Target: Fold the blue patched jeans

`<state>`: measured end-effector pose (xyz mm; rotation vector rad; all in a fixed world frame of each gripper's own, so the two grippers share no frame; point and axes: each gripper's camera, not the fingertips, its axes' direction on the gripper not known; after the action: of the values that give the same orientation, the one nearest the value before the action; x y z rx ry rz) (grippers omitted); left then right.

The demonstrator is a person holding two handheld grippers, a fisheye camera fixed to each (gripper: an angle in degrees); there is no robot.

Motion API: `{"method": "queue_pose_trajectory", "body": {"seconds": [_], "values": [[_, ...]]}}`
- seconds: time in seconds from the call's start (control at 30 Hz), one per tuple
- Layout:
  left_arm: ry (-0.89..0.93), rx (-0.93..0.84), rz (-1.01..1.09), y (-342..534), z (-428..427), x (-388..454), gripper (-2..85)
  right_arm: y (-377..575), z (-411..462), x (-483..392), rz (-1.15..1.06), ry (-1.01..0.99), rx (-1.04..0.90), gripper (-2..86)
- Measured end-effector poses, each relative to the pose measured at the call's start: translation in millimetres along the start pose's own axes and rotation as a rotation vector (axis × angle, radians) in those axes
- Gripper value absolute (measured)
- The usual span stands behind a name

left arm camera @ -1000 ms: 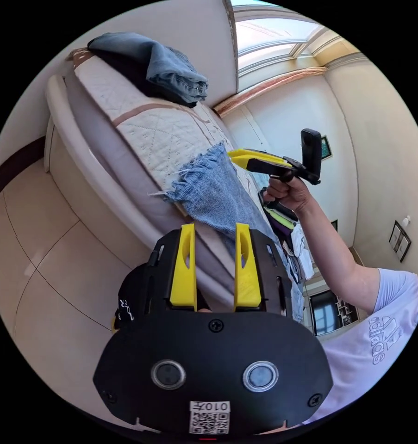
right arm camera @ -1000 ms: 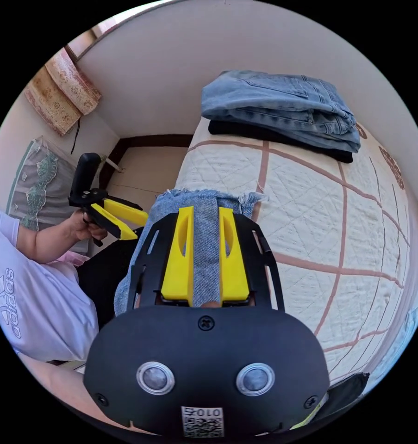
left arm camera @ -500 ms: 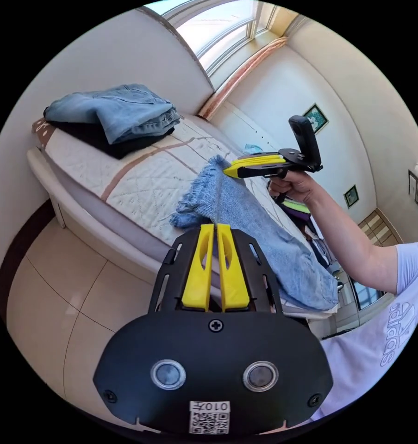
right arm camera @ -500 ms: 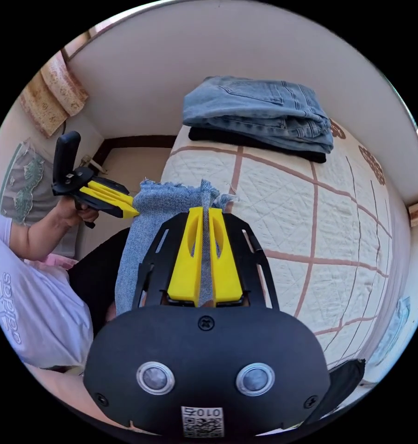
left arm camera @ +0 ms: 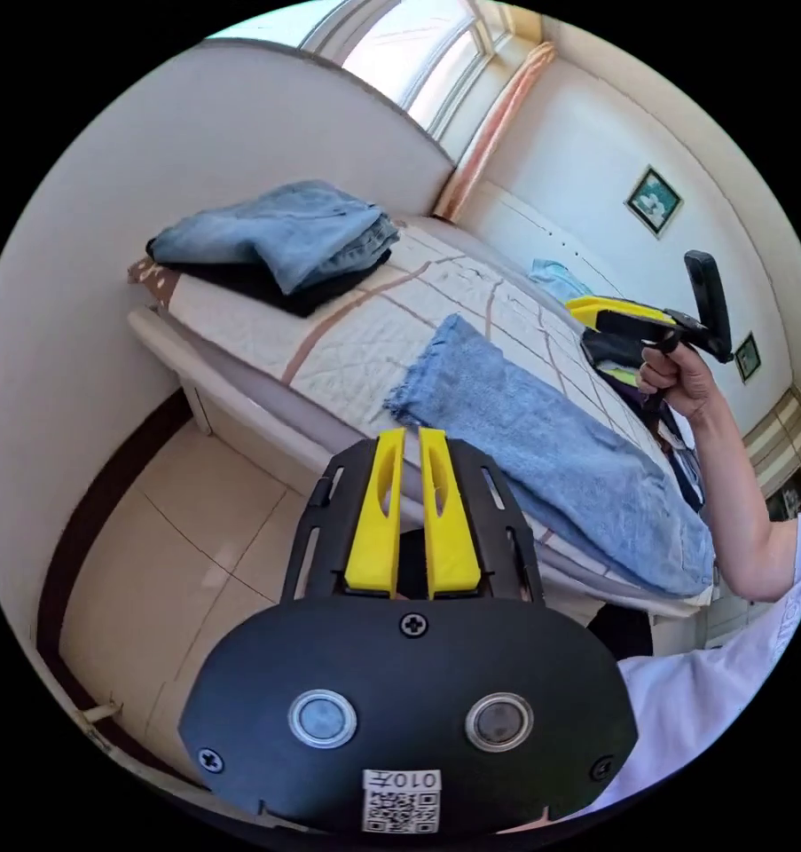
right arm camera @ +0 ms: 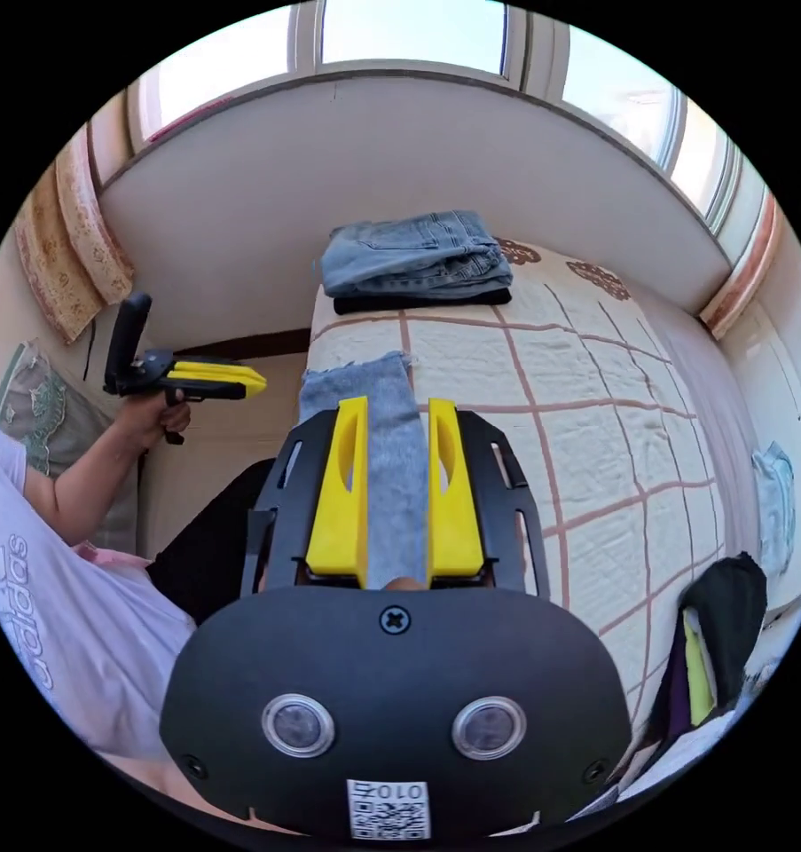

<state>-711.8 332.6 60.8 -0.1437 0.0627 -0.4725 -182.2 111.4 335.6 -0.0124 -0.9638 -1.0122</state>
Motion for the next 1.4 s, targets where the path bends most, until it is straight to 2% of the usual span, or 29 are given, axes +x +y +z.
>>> {"method": "queue_pose_trajectory", "body": {"seconds": [0.07,0.13,0.2,0.3,0.43,0.5,0.6,0.7,0.77,0.83,0.93,1.1,1.23,1.33,1.4], "values": [[-0.008,-0.027,0.136,-13,11,47,3.4,55,-4,-12,0.088,0.121,-0.044,12.1],[-0.007,-0.056,0.320,-20,39,110,3.8,94,2,-11,0.193,0.130,-0.086,11.8],[0.050,-0.092,0.374,-23,64,142,4.1,124,9,-5,0.295,0.111,-0.134,11.5],[-0.003,-0.179,0.367,-26,106,171,4.5,155,16,10,0.381,0.142,-0.179,11.5],[0.081,-0.160,0.278,-30,115,175,4.4,177,28,48,0.465,-0.027,-0.166,12.0],[0.057,-0.188,0.267,-35,111,184,4.5,175,18,53,0.414,-0.049,-0.178,12.1],[0.007,-0.095,0.330,-50,87,214,5.6,174,-27,57,0.342,0.038,-0.096,12.1],[-0.007,-0.051,0.566,-84,87,263,6.9,191,-46,81,0.363,0.125,-0.091,11.6],[0.007,-0.071,0.746,-105,106,293,8.0,209,-39,107,0.363,0.084,-0.121,11.3],[0.052,-0.042,1.027,-118,136,328,8.9,218,-35,122,0.346,0.052,-0.131,10.7],[0.151,-0.175,1.218,-132,182,358,8.4,221,-29,140,0.295,0.003,-0.160,9.8],[0.429,-0.354,1.157,-163,218,365,4.2,222,-23,156,0.192,-0.065,-0.208,7.6],[0.562,-0.285,1.119,-177,208,355,0.8,232,-46,172,0.210,-0.137,-0.138,4.2],[0.547,-0.223,1.092,-182,205,353,0.2,240,-54,182,0.272,-0.113,-0.071,4.0],[0.521,-0.219,1.061,-185,211,356,0.2,241,-44,190,0.329,-0.113,-0.113,4.1]]}}
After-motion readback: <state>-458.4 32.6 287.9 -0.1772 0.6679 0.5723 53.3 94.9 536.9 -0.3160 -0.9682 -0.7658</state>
